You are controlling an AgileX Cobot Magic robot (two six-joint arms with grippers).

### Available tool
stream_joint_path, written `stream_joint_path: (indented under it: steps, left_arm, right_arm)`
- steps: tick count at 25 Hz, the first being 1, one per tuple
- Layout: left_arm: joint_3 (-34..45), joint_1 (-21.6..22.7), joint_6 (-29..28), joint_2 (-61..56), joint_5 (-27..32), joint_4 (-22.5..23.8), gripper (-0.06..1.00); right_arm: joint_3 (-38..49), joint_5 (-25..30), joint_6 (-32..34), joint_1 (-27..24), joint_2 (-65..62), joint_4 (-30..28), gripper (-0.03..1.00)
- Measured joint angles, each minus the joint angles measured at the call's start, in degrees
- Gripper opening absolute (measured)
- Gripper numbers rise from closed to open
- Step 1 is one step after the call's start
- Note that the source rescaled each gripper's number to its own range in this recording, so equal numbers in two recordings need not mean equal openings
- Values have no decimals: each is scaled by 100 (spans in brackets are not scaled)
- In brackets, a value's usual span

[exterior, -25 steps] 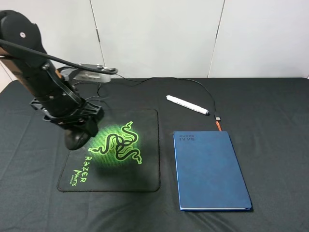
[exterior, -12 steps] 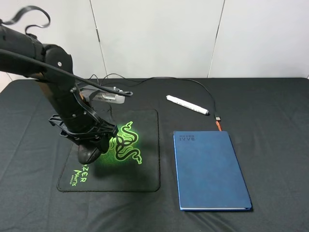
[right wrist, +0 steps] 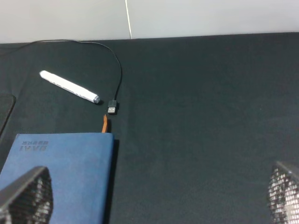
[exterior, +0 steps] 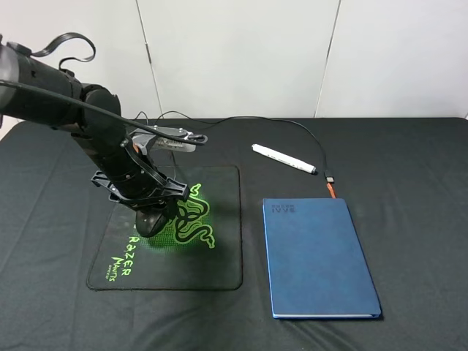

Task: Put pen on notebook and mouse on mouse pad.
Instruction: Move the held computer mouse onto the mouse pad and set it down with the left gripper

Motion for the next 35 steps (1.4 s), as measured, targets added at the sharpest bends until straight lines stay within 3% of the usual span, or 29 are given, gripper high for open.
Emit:
stream_joint_path:
  steps: [11,12,13,16,19,24,35]
  left_arm:
    - [0,0,11,0,-14,0,0]
    - [0,0,16,0,-8,0,6]
    - [0,0,29,0,-7,0,21]
    - [0,0,58,0,-2,0,74]
    - [0,0,58,0,3,0,93]
    - [0,0,58,0,3,0,99]
    - [0,0,42,0,9,0,100]
  right_arm:
    - [0,0,0,0,0,0,100]
    - [0,0,0,0,0,0,100]
    - [0,0,0,0,0,0,100]
    - [0,0,0,0,0,0,100]
    - [0,0,0,0,0,0,100]
    - [0,0,0,0,0,0,100]
    - [0,0,0,0,0,0,100]
